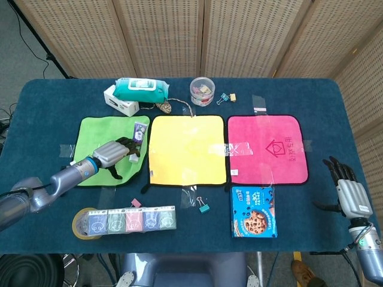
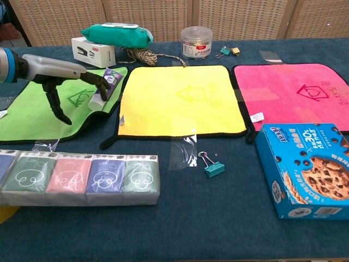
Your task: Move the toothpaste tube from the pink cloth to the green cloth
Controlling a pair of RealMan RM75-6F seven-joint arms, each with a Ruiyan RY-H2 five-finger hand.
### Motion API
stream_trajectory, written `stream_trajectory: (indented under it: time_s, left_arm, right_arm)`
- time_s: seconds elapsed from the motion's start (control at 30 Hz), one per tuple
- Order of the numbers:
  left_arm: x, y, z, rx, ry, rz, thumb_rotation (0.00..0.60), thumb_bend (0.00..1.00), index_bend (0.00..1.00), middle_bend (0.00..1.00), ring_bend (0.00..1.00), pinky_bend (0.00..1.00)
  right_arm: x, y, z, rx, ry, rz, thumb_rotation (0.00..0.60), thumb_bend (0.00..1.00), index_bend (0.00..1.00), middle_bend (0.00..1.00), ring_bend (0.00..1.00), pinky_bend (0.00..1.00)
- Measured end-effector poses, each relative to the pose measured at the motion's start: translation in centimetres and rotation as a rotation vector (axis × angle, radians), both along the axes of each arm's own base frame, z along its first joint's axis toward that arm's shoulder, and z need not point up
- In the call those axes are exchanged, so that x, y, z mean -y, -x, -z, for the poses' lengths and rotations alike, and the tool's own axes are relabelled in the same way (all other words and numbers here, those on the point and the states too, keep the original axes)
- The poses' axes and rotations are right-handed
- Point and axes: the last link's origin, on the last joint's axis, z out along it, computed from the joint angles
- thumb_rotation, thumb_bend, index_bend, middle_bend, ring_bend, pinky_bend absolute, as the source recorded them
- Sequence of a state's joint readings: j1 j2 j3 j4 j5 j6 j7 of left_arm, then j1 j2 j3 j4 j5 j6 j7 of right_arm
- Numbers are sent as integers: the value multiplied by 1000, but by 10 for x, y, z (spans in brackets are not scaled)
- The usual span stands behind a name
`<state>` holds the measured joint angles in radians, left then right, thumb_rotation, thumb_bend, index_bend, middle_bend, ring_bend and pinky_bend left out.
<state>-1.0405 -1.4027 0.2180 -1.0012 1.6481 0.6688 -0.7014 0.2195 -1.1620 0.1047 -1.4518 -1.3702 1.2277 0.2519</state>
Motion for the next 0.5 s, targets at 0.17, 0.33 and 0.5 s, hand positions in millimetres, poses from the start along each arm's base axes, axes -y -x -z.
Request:
stream_trajectory:
  time_s: [0.17, 0.33, 0.5]
  left_arm:
    - [1, 7, -5, 5, -12, -13, 574, 0, 270, 93, 0, 0]
    - [2, 14, -10, 9, -20, -31, 575, 0, 266, 93, 0, 0]
    - [3, 21, -14, 10, -27, -46, 575, 0, 266, 93, 0, 0]
  right_arm:
    - [0, -1, 0, 1, -1, -2, 600, 0, 0, 0, 0, 0]
    - [-1, -1, 1, 3, -5, -4, 600, 0, 0, 0, 0, 0]
    - [-1, -2, 2, 5, -10, -6, 600, 0, 0, 0, 0, 0]
